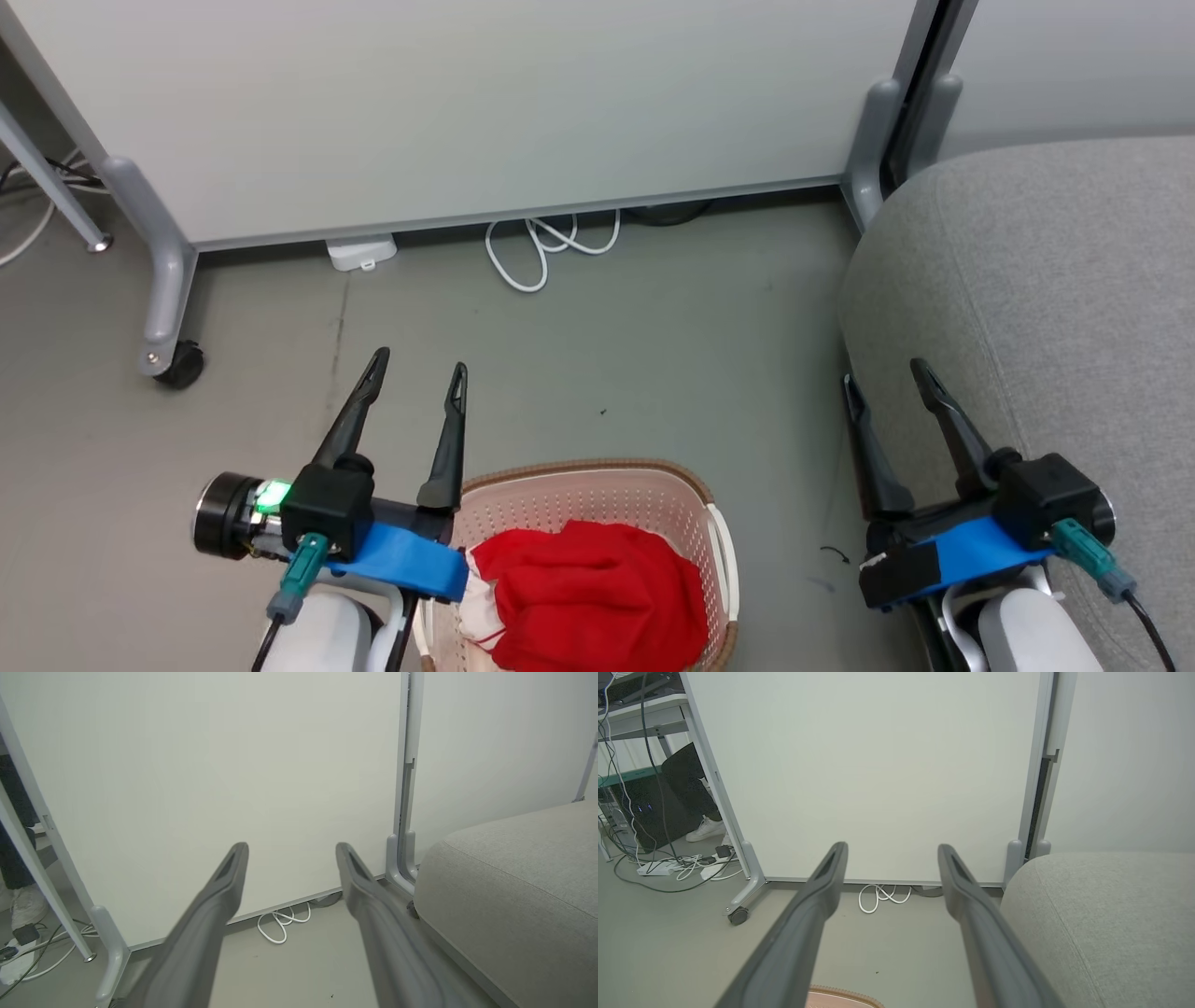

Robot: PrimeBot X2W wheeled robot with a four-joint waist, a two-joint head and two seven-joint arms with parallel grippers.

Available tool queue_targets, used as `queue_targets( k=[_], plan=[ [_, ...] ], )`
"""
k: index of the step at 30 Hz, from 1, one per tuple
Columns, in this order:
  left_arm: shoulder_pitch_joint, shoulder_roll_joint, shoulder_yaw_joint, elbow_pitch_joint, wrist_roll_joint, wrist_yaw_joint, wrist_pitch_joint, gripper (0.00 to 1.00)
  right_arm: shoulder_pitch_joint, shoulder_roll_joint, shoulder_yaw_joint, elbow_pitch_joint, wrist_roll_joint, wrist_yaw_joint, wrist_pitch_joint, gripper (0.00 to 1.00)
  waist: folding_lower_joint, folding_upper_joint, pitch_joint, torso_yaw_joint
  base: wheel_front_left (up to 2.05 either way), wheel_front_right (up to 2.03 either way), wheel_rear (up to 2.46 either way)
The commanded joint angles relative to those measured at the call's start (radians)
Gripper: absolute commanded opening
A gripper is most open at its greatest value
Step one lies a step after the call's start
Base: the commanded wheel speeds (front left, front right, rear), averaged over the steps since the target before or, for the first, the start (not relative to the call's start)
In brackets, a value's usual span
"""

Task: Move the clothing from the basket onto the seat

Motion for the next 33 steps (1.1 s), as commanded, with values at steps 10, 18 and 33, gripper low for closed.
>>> queue_targets(
  k=[10, 18, 33],
  plan=[
    [-0.177, 0.057, -0.096, 0.159, 0.018, -0.033, -0.003, 1.0, -0.106, -0.005, 0.01, -0.061, -0.023, 0.002, -0.003, 1.0, 0.0, 0.0, 0.185, -0.047, 0.0, 0.0, 0.0],
    [-0.308, 0.106, -0.266, 0.307, 0.004, -0.037, -0.003, 1.0, -0.182, -0.005, 0.021, -0.092, -0.038, 0.001, -0.003, 1.0, 0.0, 0.0, 0.312, -0.091, 0.0, 0.0, 0.0],
    [-0.555, 0.173, -0.694, 0.634, -0.121, -0.038, -0.003, 1.0, -0.278, -0.004, 0.047, -0.142, -0.059, 0.001, -0.003, 1.0, 0.0, 0.0, 0.521, -0.155, 0.0, 0.0, 0.0]
  ],
)
